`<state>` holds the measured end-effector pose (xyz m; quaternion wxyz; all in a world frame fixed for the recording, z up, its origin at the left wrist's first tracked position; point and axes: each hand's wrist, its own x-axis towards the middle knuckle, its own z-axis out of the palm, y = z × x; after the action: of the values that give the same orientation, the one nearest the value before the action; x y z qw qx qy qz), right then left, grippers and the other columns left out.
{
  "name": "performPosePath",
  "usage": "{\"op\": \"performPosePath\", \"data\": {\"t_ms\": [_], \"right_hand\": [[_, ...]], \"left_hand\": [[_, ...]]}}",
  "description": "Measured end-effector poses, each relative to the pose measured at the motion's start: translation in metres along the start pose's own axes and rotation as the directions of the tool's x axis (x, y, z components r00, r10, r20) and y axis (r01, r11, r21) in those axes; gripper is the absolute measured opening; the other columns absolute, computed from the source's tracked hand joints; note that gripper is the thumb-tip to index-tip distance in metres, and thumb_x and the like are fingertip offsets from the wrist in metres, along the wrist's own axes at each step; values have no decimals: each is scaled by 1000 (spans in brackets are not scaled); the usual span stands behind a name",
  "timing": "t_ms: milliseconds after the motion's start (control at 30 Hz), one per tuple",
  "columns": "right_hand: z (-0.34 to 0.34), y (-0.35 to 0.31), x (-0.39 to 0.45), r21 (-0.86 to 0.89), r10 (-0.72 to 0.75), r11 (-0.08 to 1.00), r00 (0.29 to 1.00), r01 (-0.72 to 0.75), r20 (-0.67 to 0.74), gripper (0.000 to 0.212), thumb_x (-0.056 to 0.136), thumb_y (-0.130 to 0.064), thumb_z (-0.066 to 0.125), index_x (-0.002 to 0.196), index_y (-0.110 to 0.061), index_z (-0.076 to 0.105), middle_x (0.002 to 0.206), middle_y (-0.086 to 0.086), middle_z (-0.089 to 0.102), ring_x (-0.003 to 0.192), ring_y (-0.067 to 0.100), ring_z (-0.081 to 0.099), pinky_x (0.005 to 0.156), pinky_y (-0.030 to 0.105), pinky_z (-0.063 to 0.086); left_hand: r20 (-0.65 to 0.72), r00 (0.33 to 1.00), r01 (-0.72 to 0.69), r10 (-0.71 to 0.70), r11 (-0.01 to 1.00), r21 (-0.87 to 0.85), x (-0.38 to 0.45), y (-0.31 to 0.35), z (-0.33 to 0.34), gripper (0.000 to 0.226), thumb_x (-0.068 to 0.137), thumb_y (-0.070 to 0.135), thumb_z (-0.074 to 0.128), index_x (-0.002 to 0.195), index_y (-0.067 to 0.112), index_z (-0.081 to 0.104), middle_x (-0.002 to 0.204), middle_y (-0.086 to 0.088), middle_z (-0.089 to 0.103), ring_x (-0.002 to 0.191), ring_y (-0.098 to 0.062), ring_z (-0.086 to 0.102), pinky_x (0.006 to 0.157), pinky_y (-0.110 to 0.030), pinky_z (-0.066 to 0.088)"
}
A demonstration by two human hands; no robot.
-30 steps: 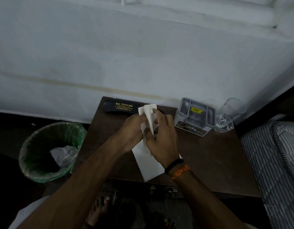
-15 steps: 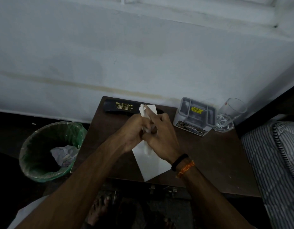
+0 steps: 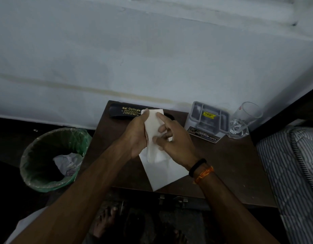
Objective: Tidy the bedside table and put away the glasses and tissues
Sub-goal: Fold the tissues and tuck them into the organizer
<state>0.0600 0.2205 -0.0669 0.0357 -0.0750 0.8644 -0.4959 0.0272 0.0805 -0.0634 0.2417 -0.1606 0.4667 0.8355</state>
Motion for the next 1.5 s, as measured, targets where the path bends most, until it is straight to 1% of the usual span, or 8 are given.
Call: {"op": "performPosePath", "data": {"t_ms": [267,367,533,767,933,1133,1267,1500], "right_hand": [[-2,7,1,-133,65,987,975,-95,-215,98,65,-38,86,146,-30,32,107,-1,52,90,13,56,71,27,53],[-8,10,1,-9,215,976,963,-220,-163,66,68,-37,84,126,-20,56,105,-1,65,90,14,65,69,38,59],[-18,17,-3,-11,215,976,977,-215,-3,28,82,-25,76,106,-10,71,77,-3,69,50,-3,62,47,16,49],[-29,22,-4,-33,227,974,965,-224,130,32,90,-18,67,122,-13,64,87,14,75,68,24,73,58,30,61],[-40,28,-1,-10,217,976,964,-218,152,33,93,-13,62,126,-16,59,95,14,73,66,17,69,57,23,58],[-64,37,2,117,255,959,966,-257,27,28,94,-13,59,121,-15,60,73,9,70,50,7,63,47,19,51],[-81,37,8,151,248,961,965,-233,-87,27,93,-9,60,119,-6,61,78,12,70,51,12,60,44,26,49],[-110,34,15,7,162,986,925,-169,-343,13,86,-20,70,95,-11,69,95,0,74,82,11,69,65,20,56]], "left_hand": [[-6,1000,-28,28,1000,-13,-7,5,5,49,102,46,38,122,10,64,116,-12,70,98,-26,70,79,-39,60],[-15,998,-62,62,998,13,-6,5,6,47,102,40,41,132,8,57,128,-16,64,119,-33,61,98,-49,51],[-56,992,-107,114,988,114,-3,8,6,42,96,32,54,129,6,59,126,-17,65,114,-35,63,93,-47,53],[-169,951,-241,261,962,127,11,3,14,23,90,21,63,110,10,68,97,-5,73,91,-24,68,72,-33,57],[-198,942,-240,270,957,163,15,0,25,23,91,24,60,109,12,69,105,-9,70,96,-28,64,85,-47,55],[4,880,-392,475,721,572,18,-3,34,28,89,43,64,103,19,69,102,6,72,93,-11,69,68,-27,56],[155,902,-396,402,634,665,20,-13,34,15,88,27,70,94,13,73,99,0,75,95,-19,71,75,-49,61],[234,849,-491,474,540,684,34,-7,64,14,86,22,72,93,9,74,97,-4,76,94,-21,72,72,-44,62]]}}
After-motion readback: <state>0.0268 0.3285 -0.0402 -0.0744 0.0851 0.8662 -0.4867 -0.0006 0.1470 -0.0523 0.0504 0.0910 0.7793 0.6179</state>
